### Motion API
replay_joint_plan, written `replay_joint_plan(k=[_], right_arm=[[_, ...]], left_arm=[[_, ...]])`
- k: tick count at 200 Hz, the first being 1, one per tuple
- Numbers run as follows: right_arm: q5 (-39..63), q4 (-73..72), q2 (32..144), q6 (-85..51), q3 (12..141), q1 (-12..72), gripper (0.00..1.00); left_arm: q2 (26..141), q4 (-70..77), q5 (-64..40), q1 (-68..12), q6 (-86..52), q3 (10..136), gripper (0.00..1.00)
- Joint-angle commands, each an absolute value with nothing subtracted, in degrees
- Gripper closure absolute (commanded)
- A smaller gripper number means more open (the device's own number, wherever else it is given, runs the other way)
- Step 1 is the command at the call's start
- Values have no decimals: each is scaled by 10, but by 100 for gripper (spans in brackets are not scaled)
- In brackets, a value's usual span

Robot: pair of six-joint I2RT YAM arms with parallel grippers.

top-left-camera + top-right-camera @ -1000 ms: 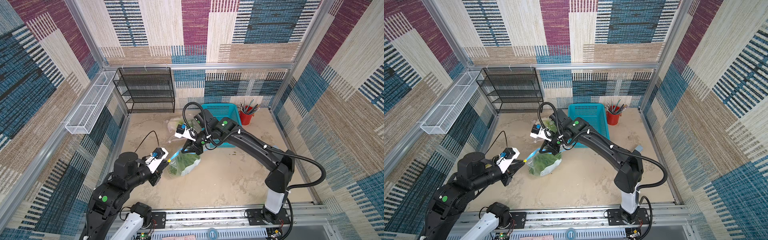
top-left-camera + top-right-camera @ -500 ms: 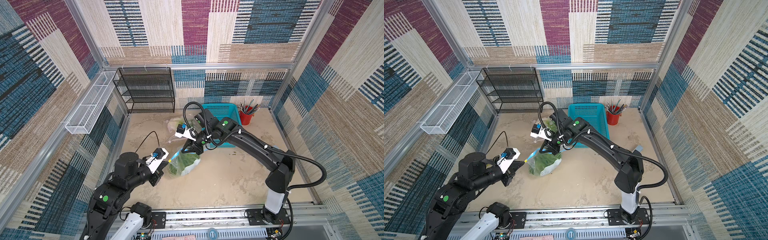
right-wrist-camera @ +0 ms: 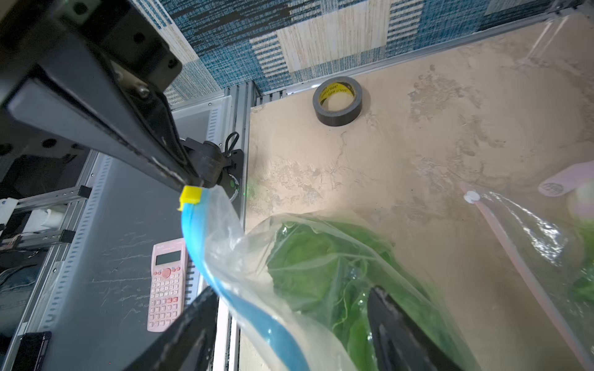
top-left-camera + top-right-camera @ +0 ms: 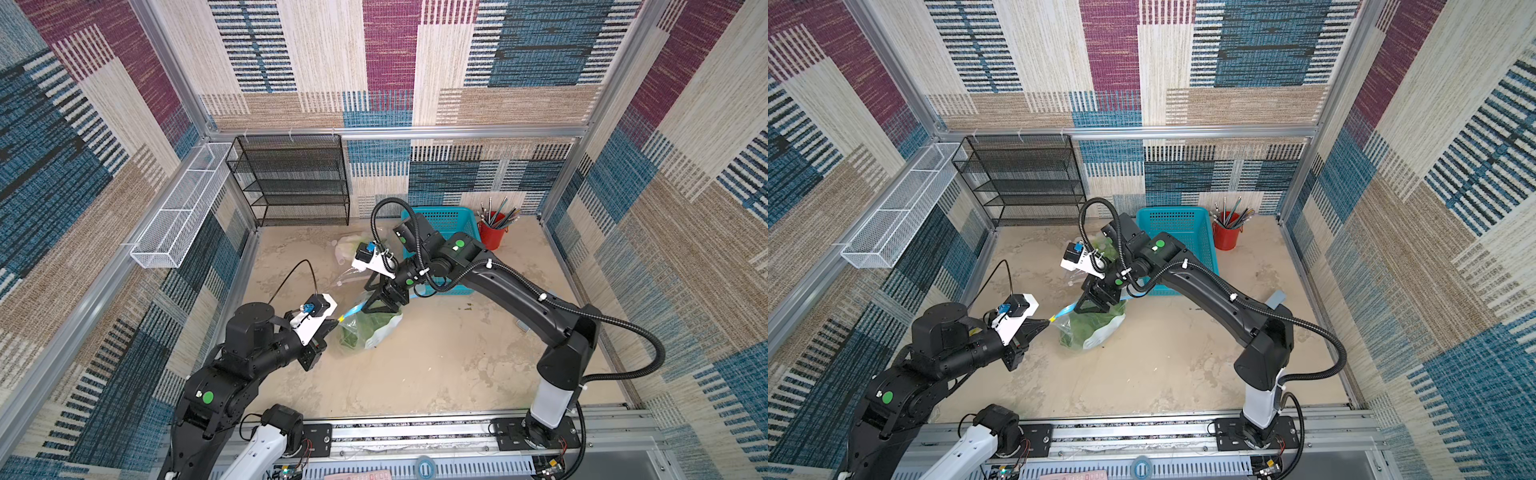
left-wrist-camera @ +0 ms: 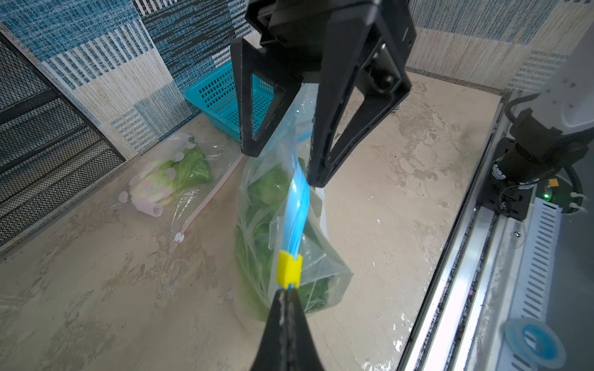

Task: Open the zip-top bag and take out the chinese cabbages
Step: Adjust the zipper food storage bag at the center of the board.

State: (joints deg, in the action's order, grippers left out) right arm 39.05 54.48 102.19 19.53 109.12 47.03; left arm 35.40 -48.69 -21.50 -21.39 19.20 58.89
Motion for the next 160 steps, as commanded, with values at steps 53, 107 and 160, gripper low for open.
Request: replay_joint_plan(k=[53, 107, 160], right_arm=[[192, 375, 904, 206, 991, 538, 1], [87, 297, 848, 244, 907, 588, 13], [96, 297, 863, 272, 895, 596, 33]], left_arm=[[410, -503, -261, -213, 205, 638, 100], [443, -527, -279, -213, 213, 671, 100], [456, -541, -293, -213, 216, 686, 100]])
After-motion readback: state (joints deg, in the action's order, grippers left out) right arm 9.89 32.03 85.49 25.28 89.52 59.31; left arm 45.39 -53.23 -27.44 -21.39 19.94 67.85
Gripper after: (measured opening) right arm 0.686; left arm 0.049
